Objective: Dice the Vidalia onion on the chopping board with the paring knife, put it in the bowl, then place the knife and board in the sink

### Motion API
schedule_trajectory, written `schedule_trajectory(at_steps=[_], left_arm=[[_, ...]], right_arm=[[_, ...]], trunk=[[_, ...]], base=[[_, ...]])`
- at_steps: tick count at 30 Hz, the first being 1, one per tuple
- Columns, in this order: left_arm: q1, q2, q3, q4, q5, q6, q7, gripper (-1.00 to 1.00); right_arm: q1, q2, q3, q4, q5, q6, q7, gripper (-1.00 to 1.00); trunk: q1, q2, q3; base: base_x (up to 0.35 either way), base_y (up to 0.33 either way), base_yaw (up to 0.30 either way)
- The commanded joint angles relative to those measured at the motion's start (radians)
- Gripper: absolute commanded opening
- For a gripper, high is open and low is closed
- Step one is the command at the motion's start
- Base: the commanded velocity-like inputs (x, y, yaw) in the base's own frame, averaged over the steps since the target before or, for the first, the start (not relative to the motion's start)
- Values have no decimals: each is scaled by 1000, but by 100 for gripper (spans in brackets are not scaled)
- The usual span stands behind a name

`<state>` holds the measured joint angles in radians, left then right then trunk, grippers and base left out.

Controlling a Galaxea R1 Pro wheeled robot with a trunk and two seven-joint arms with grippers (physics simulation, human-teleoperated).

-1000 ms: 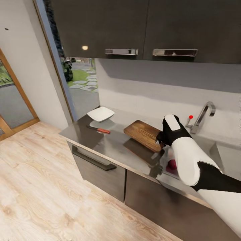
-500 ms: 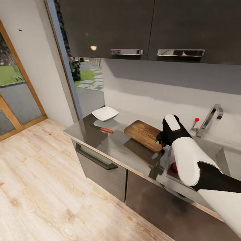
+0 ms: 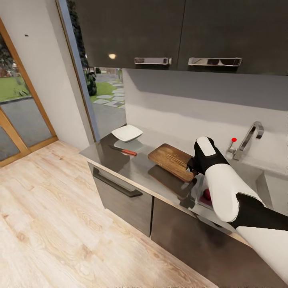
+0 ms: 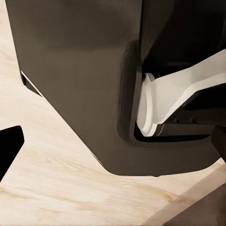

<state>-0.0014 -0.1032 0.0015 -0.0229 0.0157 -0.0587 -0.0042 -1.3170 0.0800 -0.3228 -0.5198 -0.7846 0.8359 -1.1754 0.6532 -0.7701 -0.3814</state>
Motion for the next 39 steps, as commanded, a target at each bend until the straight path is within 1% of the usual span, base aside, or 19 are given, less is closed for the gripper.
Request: schedule_trajectory(at_steps=[1,8,16,22,30,39], left_arm=[[0,0,0,0,2,-3,0,100],[0,-1,0,0,2,-3,0,100],[0,0,0,0,3,-3,0,100],[0,0,0,0,2,-3,0,100],[0,0,0,0,2,-3,0,100],[0,0,0,0,2,-3,0,100]], right_arm=[[-1,1,-4,-2,-5,5,-7,-100],[-1,1,-4,-2,-5,6,-7,-100],[-1,1,-4,-2,-4,6,-7,-100],[-1,1,-4,-2,-4,6,-7,-100],[-1,1,-4,-2,-4,6,-7,-100],[-1,1,-4,-2,-4,6,-7,-100]], trunk=[[0,-1,-3],[0,-1,-12],[0,-1,-14],[0,-1,-14],[0,-1,-15],[0,-1,-15]], base=[[-44,10,0],[-13,-12,0],[-1,-86,11],[0,-26,135],[0,-153,34],[0,-10,171]])
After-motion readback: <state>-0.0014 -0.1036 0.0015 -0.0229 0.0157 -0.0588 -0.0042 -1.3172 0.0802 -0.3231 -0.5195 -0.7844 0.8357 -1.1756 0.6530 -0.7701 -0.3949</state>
